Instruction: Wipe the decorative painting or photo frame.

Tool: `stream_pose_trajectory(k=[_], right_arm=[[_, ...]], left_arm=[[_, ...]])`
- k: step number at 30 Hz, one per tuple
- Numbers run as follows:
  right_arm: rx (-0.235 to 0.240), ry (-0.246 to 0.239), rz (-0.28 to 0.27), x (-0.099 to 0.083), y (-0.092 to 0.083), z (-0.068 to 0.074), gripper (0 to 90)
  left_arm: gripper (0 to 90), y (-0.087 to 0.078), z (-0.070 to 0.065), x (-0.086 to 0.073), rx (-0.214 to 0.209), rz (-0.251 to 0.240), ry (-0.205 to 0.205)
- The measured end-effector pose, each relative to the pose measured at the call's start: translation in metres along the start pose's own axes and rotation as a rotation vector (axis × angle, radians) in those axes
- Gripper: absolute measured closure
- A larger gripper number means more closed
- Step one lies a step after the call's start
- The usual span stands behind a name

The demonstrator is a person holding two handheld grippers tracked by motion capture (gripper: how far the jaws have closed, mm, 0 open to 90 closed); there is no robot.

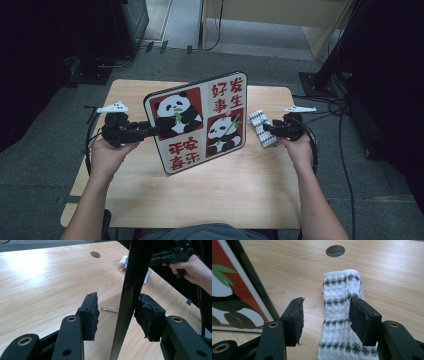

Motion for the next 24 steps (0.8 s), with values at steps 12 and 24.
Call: stream_pose_trajectory(k=[12, 24], right_arm=[[0.001, -0.026, 0.018, -0.011, -0.006, 0.013, 44.3], [0.003, -0.028, 0.029, -0.013, -0.001, 0.013, 43.7]], left_arm=[[52.6, 0.007, 0.004, -0.007, 0.015, 0.01, 0.011], [51.6, 0.01, 0.009, -0.012, 0.024, 0.026, 0.0]])
Point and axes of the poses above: each handheld gripper's, and its own axes: y roughly forward along the jaws, x roughly out of its top, z roughly to its left, the point moved 6 cm from there along y, roughly forward along the jaws, and after that the axes turned 11 degrees about y, right-handed, at the moved point
